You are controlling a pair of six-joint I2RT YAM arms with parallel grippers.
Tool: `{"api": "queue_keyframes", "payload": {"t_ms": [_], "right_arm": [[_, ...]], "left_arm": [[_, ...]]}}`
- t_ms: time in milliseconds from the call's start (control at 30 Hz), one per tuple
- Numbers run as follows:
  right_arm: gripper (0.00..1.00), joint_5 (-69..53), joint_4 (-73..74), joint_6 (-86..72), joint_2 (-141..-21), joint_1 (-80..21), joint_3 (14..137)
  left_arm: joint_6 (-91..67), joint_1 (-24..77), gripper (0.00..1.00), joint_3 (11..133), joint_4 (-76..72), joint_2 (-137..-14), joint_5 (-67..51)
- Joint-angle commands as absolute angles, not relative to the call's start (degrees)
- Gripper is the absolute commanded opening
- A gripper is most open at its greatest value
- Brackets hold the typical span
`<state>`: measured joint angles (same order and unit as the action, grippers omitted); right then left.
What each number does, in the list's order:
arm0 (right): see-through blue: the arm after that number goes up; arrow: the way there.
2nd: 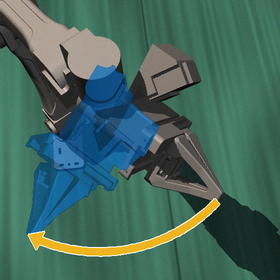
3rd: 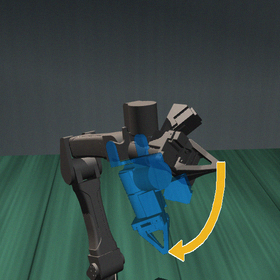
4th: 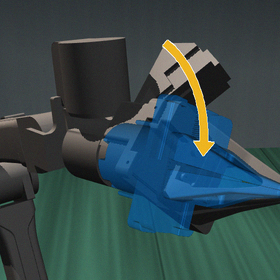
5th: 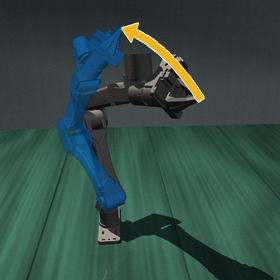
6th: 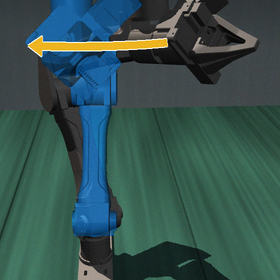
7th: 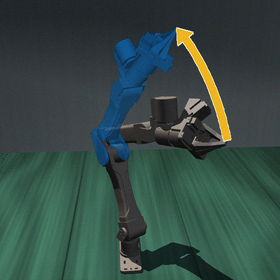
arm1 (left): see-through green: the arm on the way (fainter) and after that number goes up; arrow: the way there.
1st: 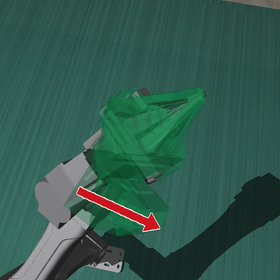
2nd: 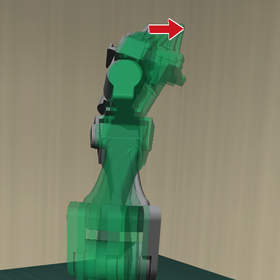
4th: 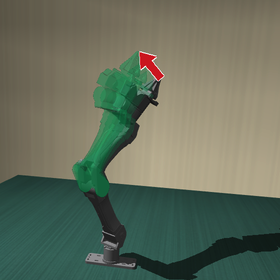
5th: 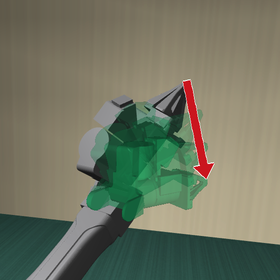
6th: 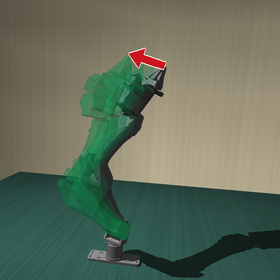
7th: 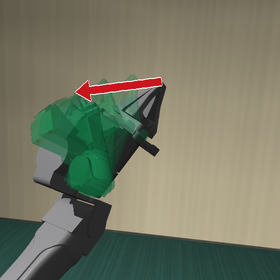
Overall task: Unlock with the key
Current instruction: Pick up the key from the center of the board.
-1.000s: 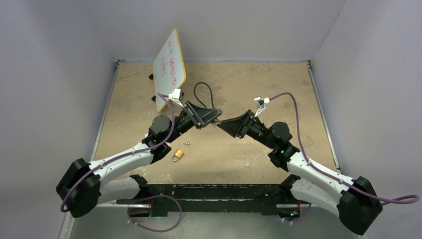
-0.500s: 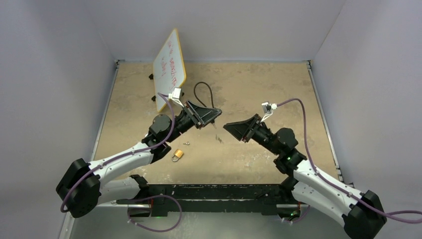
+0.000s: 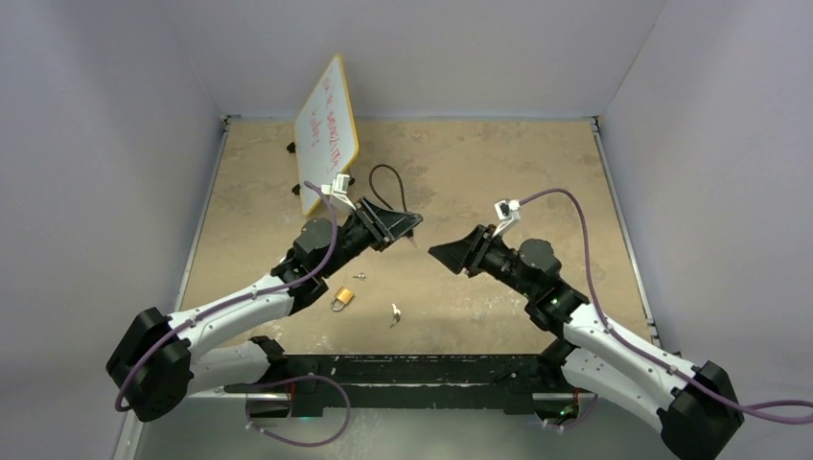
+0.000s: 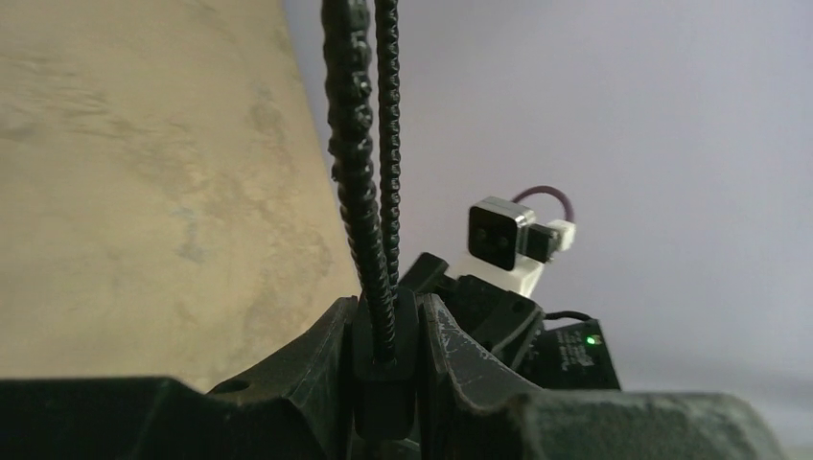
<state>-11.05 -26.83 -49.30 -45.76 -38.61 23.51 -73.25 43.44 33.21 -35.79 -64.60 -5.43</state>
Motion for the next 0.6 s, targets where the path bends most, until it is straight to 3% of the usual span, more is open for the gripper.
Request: {"api": "queue_keyframes", "payload": {"t_ms": [0, 233, 567], "right_arm": [[0.49, -13.1, -18.1, -46.3, -50.0, -38.6, 25.7], [0.46, -12.9, -11.0, -44.3, -61.4, -43.0, 27.0], [0.45, 8.6, 4.4, -44.2, -81.6, -61.9, 43.4]], "left_arm": [[-62.4, 42.9, 0.00, 32.6, -23.4, -60.5, 5.8], [-58.4, 42.9, 0.00, 28.9, -13.5, -56.2, 12.3], [-58.8, 42.9, 0.00, 24.0, 3.1, -46.1, 20.9]]}}
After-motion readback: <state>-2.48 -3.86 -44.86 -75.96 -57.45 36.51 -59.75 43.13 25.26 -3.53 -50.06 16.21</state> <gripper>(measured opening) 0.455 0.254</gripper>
